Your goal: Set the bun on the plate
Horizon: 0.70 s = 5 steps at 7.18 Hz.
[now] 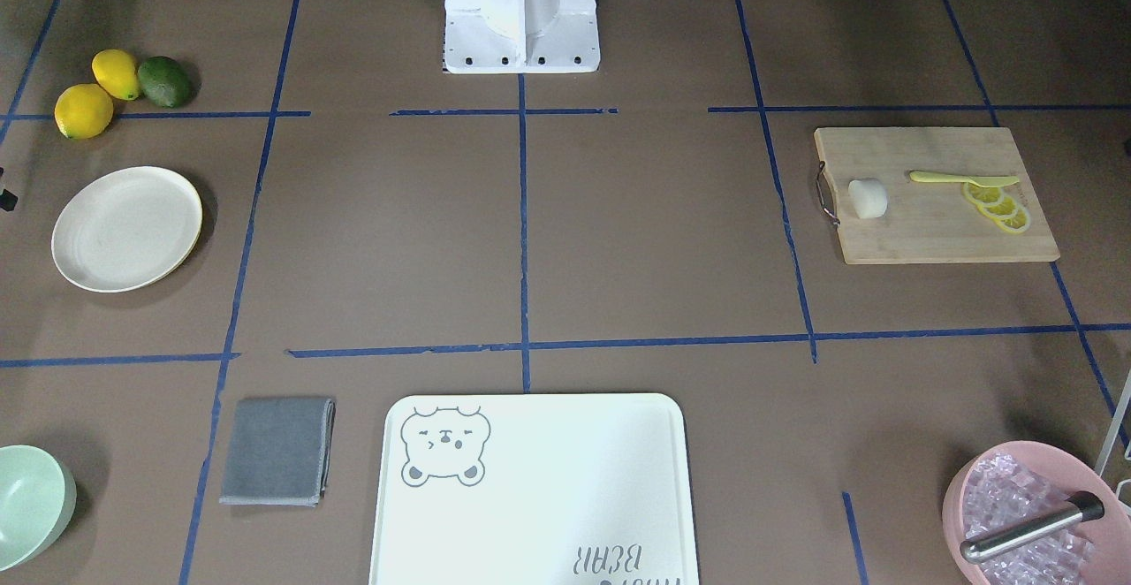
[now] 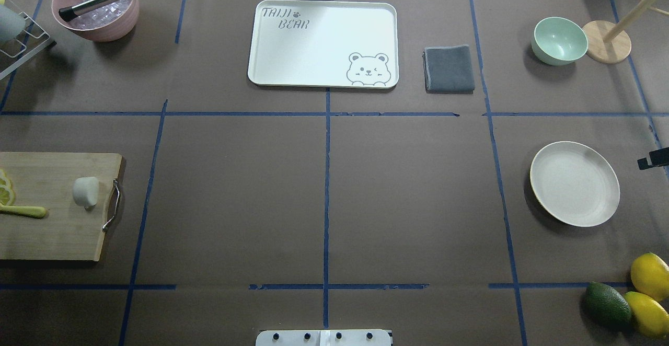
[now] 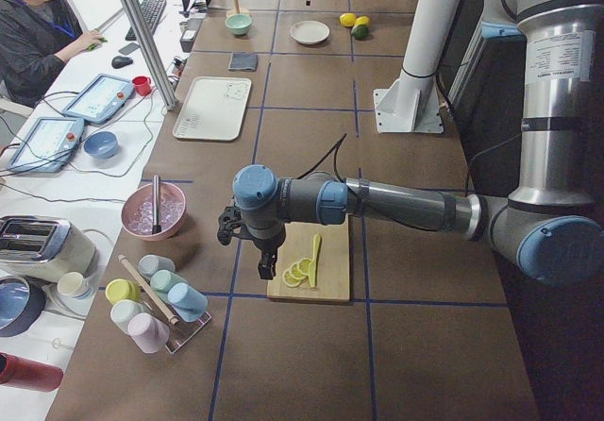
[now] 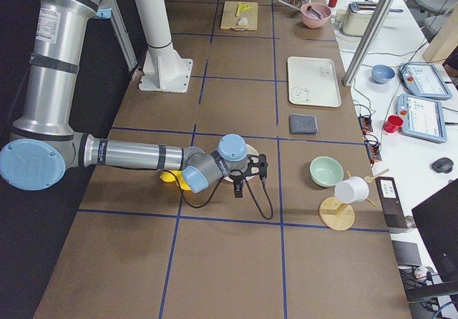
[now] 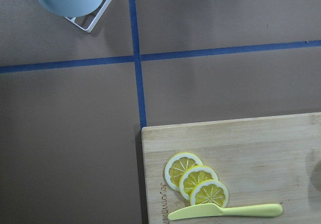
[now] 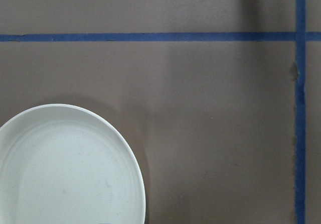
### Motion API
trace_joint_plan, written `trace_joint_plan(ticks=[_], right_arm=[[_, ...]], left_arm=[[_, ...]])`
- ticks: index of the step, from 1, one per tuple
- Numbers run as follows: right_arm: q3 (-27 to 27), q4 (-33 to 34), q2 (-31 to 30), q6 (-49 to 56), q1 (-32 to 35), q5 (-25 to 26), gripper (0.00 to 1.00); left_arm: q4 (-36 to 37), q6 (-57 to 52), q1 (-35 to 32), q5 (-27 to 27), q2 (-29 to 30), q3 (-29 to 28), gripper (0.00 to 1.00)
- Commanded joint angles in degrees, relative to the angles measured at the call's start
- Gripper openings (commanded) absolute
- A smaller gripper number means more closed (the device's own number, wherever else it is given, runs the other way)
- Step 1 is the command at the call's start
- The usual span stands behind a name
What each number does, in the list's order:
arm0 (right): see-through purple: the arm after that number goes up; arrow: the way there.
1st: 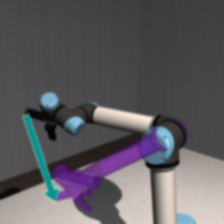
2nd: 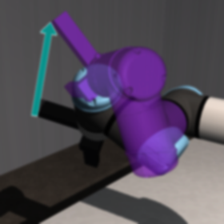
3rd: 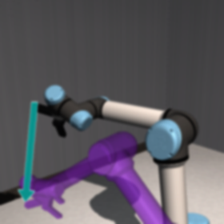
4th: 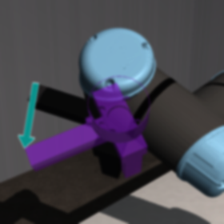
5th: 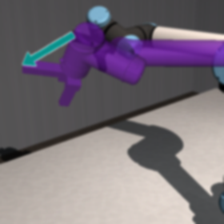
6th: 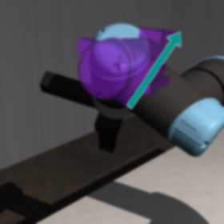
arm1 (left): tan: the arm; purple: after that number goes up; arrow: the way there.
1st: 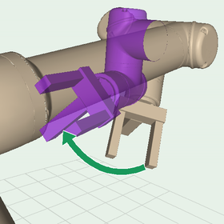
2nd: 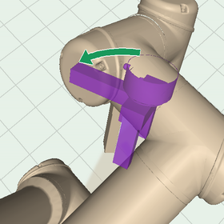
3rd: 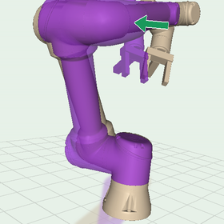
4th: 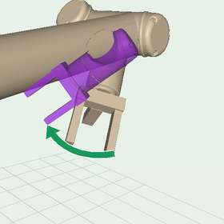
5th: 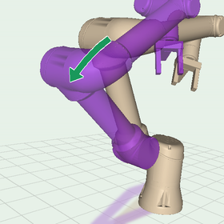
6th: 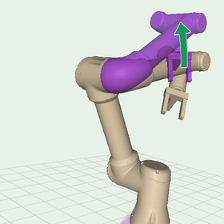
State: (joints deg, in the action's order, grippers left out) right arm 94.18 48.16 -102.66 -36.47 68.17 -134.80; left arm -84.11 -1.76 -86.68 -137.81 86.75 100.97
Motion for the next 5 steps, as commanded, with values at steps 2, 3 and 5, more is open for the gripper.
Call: trace_joint_plan(ticks=[2, 3, 5], right_arm=[[-2.49, -4.39, 0.44, -5.81, -8.12, 5.31, 1.00], [-2.86, -4.39, 0.53, -5.81, -9.19, 6.20, 1.00], [-3.47, -4.39, 0.53, -5.81, -9.90, 6.21, 0.90]], left_arm=[[0.00, 0.00, 0.37, 0.00, 0.00, -0.08, 1.00], [0.00, 0.00, 0.37, 0.00, 0.00, -0.08, 1.00], [0.00, 0.00, 0.55, 0.00, 0.00, -0.08, 1.00]])
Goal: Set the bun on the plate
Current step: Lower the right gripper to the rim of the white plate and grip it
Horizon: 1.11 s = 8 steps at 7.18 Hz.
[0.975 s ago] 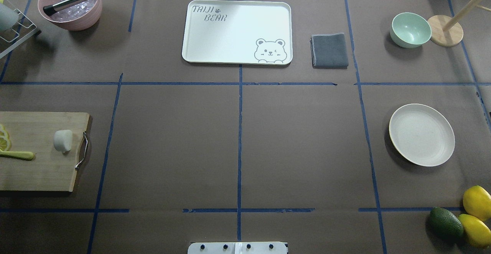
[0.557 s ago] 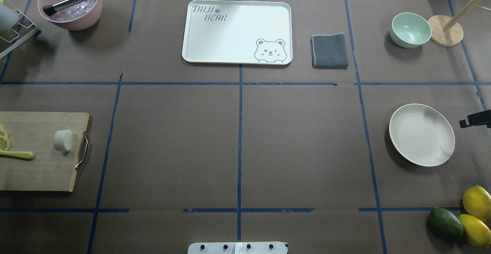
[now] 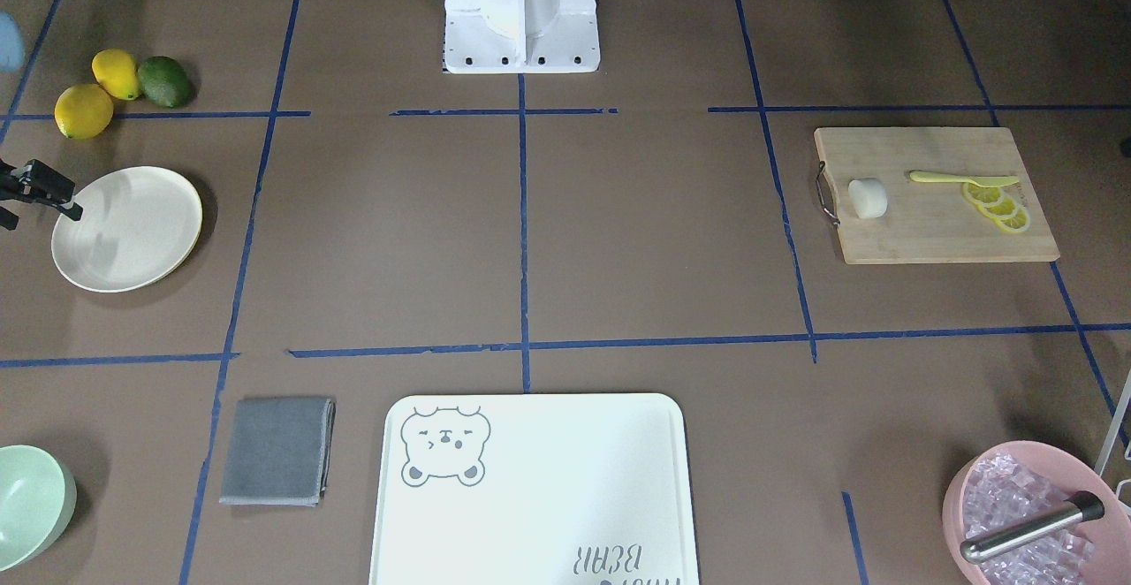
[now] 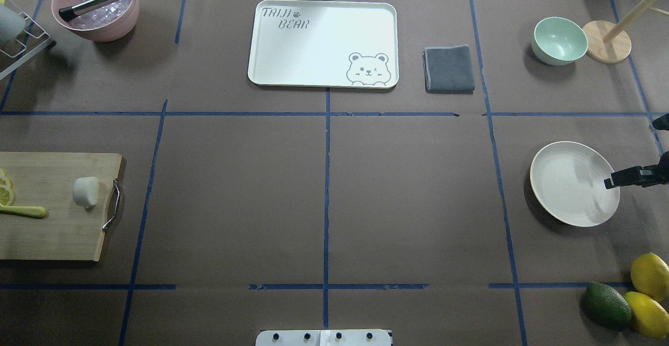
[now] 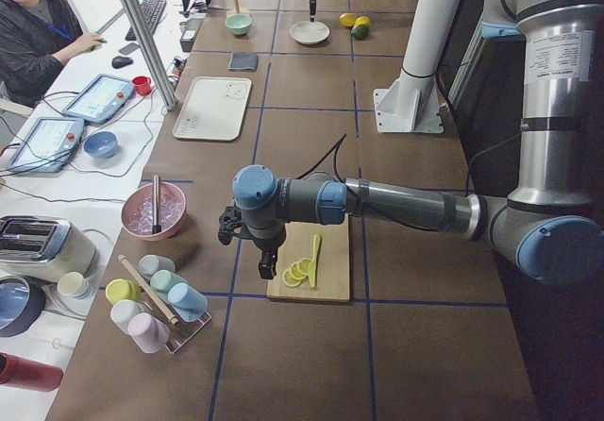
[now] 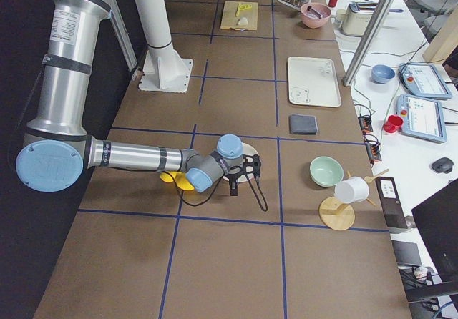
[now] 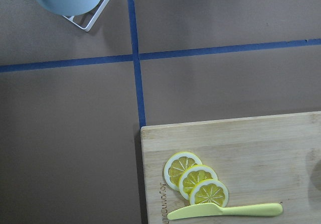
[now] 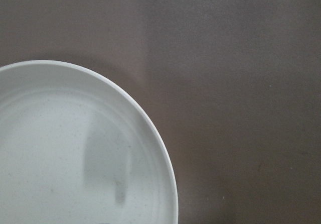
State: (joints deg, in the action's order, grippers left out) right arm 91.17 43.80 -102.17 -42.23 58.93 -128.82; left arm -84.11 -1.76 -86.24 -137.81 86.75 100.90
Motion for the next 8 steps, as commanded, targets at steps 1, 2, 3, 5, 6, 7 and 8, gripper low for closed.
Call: trace_joint_plan(ticks=[1, 2, 3, 5, 6, 7, 8], right_arm=[[-0.73, 0.05, 0.47, -0.05, -1.35, 0.32, 0.84], [-1.77, -0.03, 1.43, -0.05, -1.62, 0.41, 0.81], [-1.70, -0.04, 1.53, -0.13, -1.71, 0.32, 0.51], [-0.82, -0.12, 1.53, -0.05, -1.63, 0.14, 0.04], [-0.38, -0.12, 1.53, -0.13, -1.62, 0.14, 0.02], [-0.20, -0.12, 1.53, -0.13, -1.62, 0.14, 0.00], [0.58, -0.04, 1.62, -0.22, -1.62, 0.06, 0.00]], left_arm=[[0.00, 0.00, 0.10, 0.00, 0.00, 0.00, 1.00], [0.00, 0.00, 0.10, 0.00, 0.00, 0.00, 1.00], [0.00, 0.00, 0.10, 0.00, 0.00, 0.00, 1.00], [0.00, 0.00, 0.10, 0.00, 0.00, 0.00, 1.00], [0.00, 0.00, 0.10, 0.00, 0.00, 0.00, 1.00], [0.00, 0.00, 0.10, 0.00, 0.00, 0.00, 1.00], [0.00, 0.00, 0.10, 0.00, 0.00, 0.00, 1.00]])
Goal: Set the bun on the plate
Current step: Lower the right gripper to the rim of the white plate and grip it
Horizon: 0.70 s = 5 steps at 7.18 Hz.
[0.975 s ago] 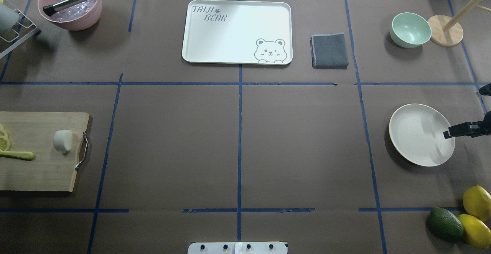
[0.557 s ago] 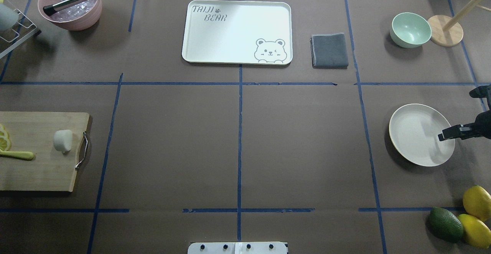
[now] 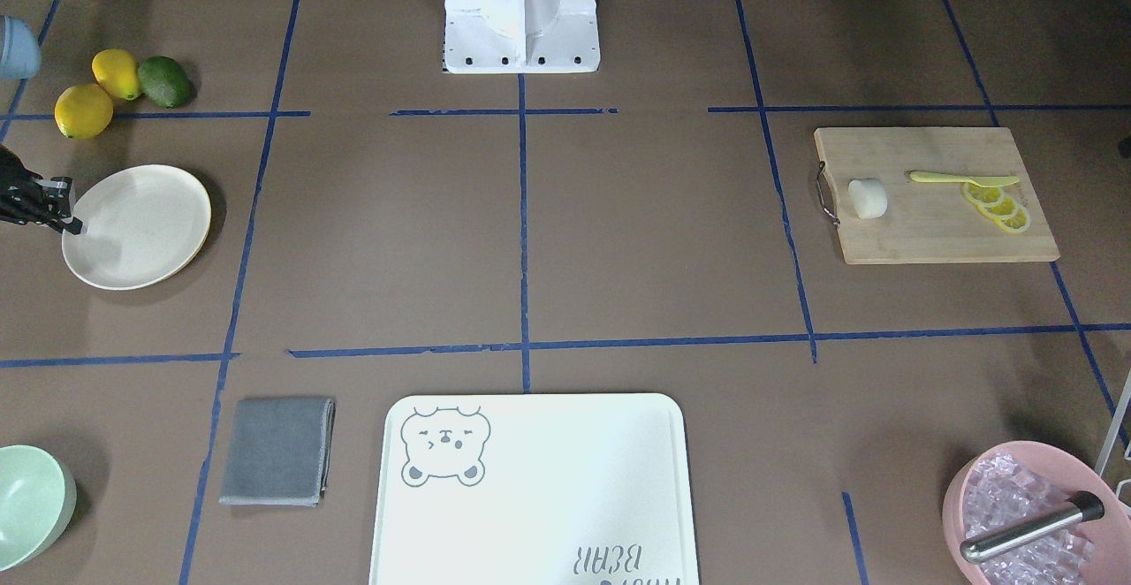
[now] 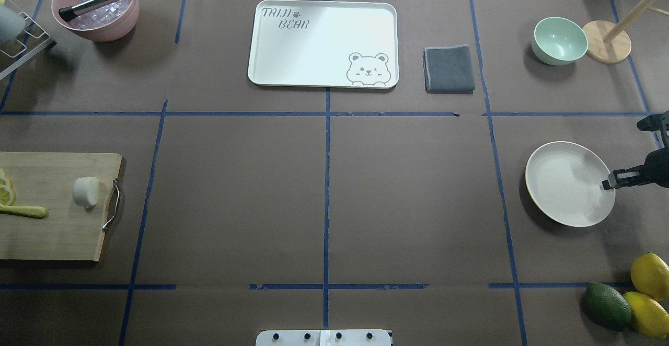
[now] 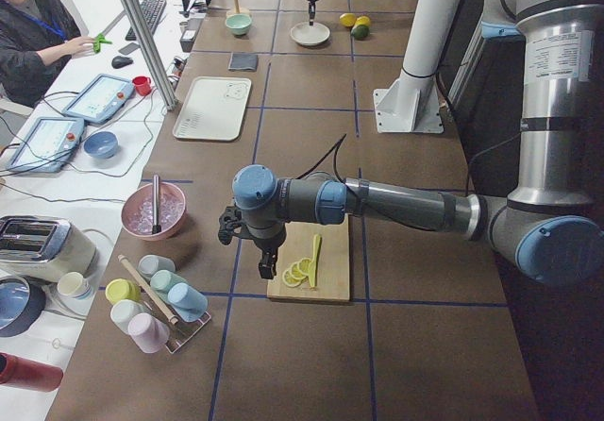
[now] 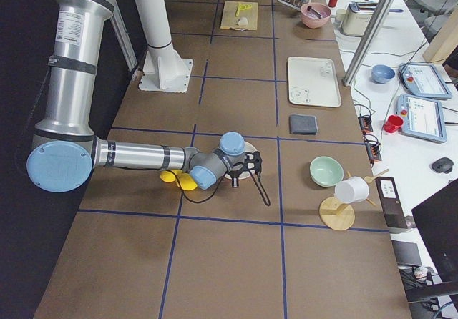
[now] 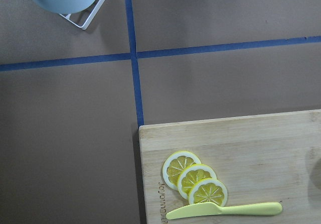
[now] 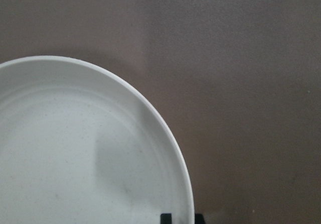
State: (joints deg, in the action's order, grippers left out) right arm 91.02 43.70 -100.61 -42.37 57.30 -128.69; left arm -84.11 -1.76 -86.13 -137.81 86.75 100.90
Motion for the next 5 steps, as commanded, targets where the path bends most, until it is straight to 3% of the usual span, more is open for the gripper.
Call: trace_joint_plan(ticks=[1, 3, 5], right_arm=[[2.48, 0.15, 0.07, -1.12, 0.00, -0.16, 0.00], [3.81, 0.85, 6.35, -11.54, -0.09, -0.68, 0.00], [3.20, 1.03, 14.27, -22.17, -4.81, 0.45, 0.00]], left_arm=[[0.00, 0.00, 0.00, 0.00, 0.00, 0.00, 1.00], [0.00, 0.00, 0.00, 0.00, 0.00, 0.00, 1.00], [0.00, 0.00, 0.00, 0.00, -0.09, 0.00, 1.00]])
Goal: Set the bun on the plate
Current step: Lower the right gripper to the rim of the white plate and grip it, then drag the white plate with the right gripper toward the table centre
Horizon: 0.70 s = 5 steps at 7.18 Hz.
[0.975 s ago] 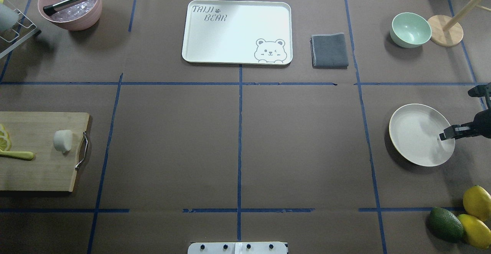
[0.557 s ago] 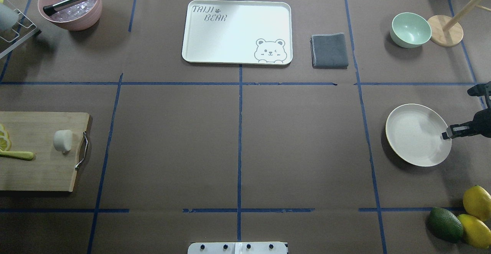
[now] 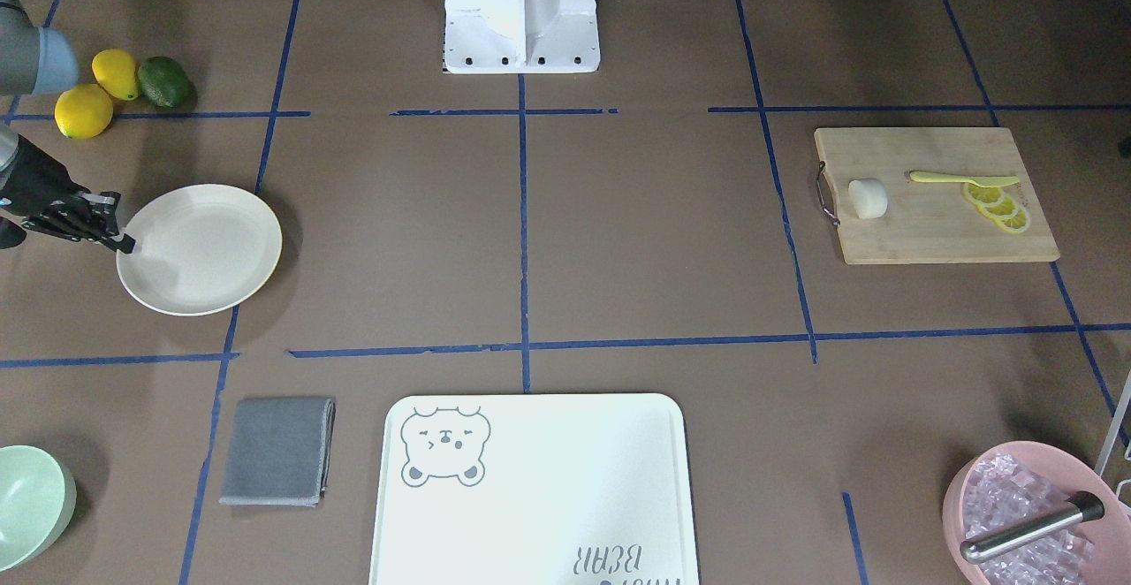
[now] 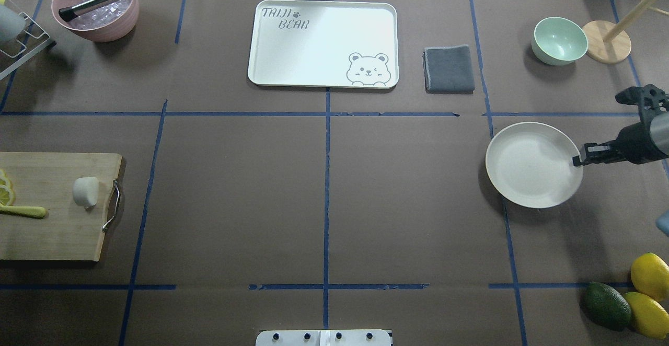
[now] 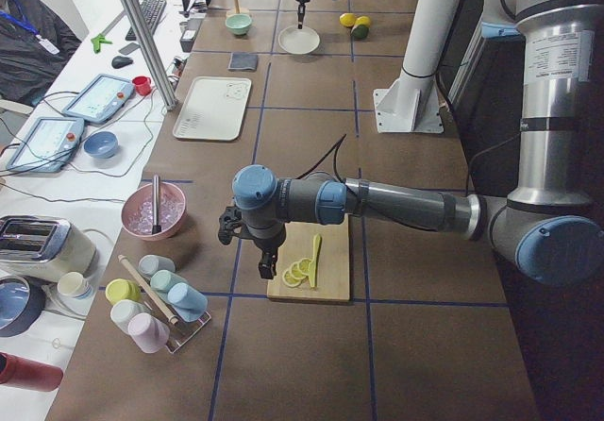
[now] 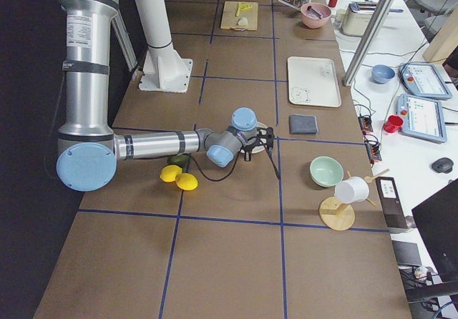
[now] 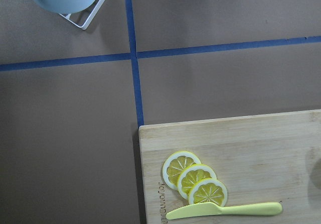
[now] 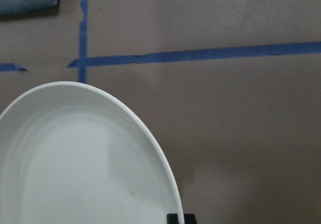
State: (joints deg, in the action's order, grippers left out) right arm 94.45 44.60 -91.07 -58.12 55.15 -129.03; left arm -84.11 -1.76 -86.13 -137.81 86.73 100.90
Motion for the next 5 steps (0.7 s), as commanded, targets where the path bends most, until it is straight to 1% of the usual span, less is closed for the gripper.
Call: trace_joint_plan(ticks=[1, 3, 4, 5], right_arm=[[-0.24, 0.13, 7.46, -9.62, -3.99, 1.15, 0.00], [-0.58, 0.31, 12.47, -14.20, -8.11, 3.78, 0.00], [-0.67, 1.88, 15.98, -16.13, -10.66, 6.05, 0.00], [-0.67, 5.55, 20.19, -20.59, -13.99, 9.56, 0.00]], left_arm=[[0.00, 0.00, 0.00, 0.00, 0.02, 0.00, 1.00], [0.00, 0.00, 0.09, 0.00, 0.02, 0.00, 1.00], [0.00, 0.00, 0.17, 0.00, 0.02, 0.00, 1.00], [0.00, 0.00, 0.26, 0.00, 0.02, 0.00, 1.00]])
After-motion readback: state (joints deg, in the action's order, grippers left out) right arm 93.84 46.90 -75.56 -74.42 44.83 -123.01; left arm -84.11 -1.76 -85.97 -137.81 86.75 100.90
